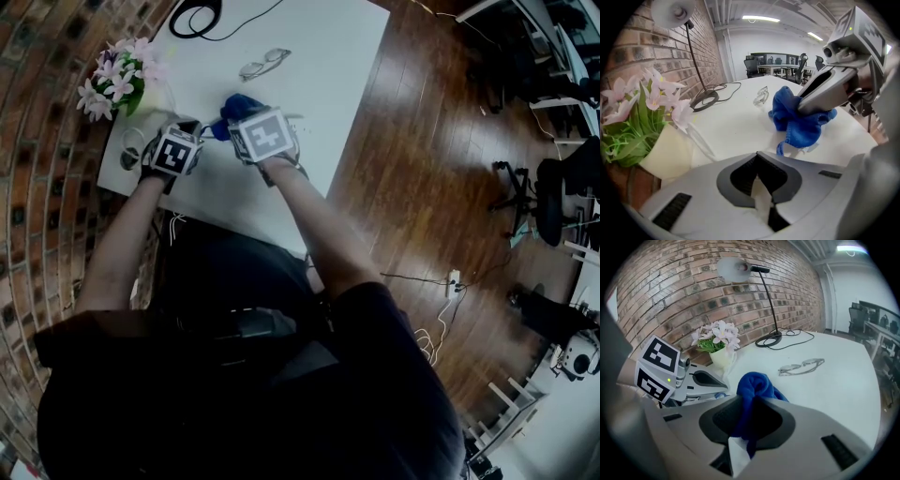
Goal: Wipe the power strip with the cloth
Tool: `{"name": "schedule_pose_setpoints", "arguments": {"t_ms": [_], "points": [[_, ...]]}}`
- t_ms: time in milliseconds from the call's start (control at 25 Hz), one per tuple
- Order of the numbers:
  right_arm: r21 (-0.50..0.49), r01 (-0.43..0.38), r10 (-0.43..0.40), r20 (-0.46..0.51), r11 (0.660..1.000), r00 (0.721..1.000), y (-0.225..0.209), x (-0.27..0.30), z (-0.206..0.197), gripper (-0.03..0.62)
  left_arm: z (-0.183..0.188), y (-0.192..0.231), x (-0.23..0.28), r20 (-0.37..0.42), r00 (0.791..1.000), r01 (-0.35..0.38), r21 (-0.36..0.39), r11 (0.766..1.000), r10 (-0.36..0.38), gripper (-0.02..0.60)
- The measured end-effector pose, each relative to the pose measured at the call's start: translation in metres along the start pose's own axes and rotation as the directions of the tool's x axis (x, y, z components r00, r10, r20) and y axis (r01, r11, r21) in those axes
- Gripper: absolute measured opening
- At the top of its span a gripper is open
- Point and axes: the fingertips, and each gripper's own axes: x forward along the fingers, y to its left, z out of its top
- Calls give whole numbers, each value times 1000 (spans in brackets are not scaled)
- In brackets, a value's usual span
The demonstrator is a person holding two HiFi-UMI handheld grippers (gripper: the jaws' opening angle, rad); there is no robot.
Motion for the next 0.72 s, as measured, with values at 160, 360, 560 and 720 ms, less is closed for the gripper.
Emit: {"name": "schedule_pose_setpoints", "arguments": {"t_ms": [160, 360, 560, 720], "points": [[-29, 10, -10, 0, 1000, 1000, -3, -6, -5, 85, -1, -3, 1, -3, 1000, 3, -8, 1000, -3, 12], [-127, 66, -66, 3, 990, 998, -10, -16, -12, 86, -3, -2, 1, -3, 1000, -7, -2, 1000, 7, 12], [-160, 88, -86, 21, 983, 996, -14, -20, -16, 86, -3, 0, 3, -2, 1000, -16, -1, 1000, 16, 12], [-182, 101, -100, 14, 978, 995, -18, -24, -20, 86, 1, -2, 4, 16, 1000, -14, 5, 1000, 14, 12]]}}
